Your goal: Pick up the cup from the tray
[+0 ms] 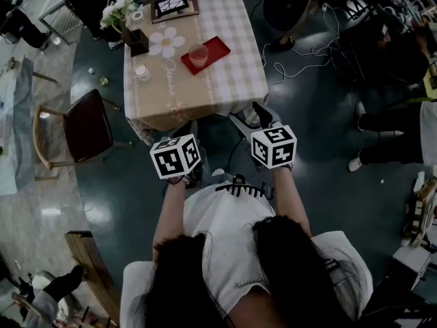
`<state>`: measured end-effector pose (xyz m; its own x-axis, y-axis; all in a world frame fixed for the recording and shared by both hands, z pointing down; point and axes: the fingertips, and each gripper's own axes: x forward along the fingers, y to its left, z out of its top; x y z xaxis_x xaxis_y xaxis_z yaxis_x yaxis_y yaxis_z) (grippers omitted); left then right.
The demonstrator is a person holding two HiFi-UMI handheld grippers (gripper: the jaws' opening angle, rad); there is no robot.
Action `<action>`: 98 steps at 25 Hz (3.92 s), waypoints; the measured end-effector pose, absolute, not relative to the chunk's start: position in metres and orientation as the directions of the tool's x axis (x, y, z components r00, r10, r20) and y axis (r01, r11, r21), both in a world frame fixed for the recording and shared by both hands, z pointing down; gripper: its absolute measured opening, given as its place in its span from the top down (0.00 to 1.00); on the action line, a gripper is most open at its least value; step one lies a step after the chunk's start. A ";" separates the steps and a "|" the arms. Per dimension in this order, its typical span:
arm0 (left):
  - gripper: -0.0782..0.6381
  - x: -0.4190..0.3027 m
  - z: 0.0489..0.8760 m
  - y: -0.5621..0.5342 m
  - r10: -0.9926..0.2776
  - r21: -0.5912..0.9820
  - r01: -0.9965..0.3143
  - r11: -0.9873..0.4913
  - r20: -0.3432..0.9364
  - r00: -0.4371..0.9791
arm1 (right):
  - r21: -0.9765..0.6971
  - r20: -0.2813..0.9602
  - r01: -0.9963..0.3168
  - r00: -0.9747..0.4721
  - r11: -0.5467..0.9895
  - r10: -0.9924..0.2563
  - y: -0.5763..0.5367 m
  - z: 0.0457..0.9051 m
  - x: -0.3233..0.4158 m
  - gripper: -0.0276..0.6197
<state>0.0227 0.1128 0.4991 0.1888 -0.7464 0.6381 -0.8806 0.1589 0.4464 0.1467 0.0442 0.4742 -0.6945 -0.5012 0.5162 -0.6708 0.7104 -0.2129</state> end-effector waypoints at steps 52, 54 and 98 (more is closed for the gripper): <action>0.88 -0.139 0.523 -0.109 -0.657 0.460 -0.884 0.079 0.691 0.301 | 0.001 0.788 -0.578 -0.502 0.816 -0.356 -0.156 0.558 -0.049 0.33; 0.88 -0.140 0.525 -0.109 -0.654 0.462 -0.883 0.088 0.695 0.298 | -0.002 0.815 -0.559 -0.482 0.829 -0.322 -0.156 0.571 -0.052 0.33; 0.88 -0.102 0.545 -0.137 -0.581 0.453 -0.891 0.019 0.730 0.358 | -0.036 0.915 -0.732 -0.299 0.681 -0.273 -0.174 0.621 0.057 0.35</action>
